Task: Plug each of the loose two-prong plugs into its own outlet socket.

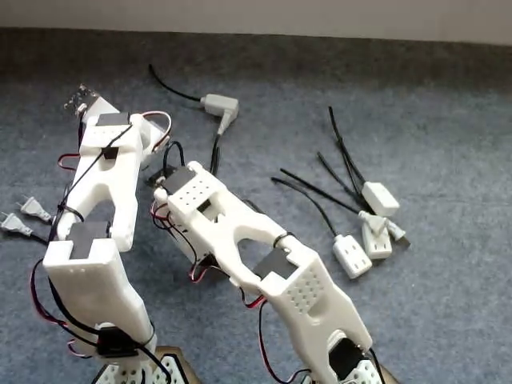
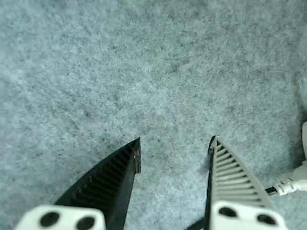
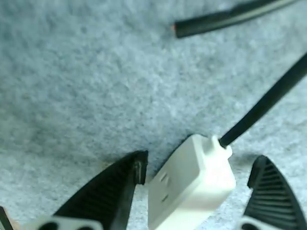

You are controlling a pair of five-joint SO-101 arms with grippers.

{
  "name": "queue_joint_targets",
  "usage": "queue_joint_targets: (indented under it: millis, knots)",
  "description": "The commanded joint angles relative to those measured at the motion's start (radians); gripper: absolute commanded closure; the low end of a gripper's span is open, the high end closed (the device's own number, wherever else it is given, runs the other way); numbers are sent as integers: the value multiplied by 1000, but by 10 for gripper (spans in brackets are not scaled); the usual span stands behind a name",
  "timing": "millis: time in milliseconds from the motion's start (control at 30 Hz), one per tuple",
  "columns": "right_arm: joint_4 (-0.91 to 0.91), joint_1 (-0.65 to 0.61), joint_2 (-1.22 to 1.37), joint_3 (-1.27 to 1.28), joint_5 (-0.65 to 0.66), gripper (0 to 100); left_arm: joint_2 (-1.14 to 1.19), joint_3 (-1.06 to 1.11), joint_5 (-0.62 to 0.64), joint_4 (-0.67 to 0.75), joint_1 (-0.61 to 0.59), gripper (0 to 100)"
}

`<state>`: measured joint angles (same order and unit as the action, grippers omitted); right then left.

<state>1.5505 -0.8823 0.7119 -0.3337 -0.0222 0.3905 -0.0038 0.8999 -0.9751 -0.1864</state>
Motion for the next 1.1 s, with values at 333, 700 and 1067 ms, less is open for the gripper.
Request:
queue_joint_targets:
  millis: [333, 700, 1067]
  knots:
    - [5, 42, -1, -31, -12, 672, -54, -5, 6, 12, -12, 769]
    - [107, 177, -2, -142, -5, 785, -54, -5, 6, 12, -12, 769]
    - [147, -45, 1, -344, -14, 785, -54, -5, 6, 12, -12, 769]
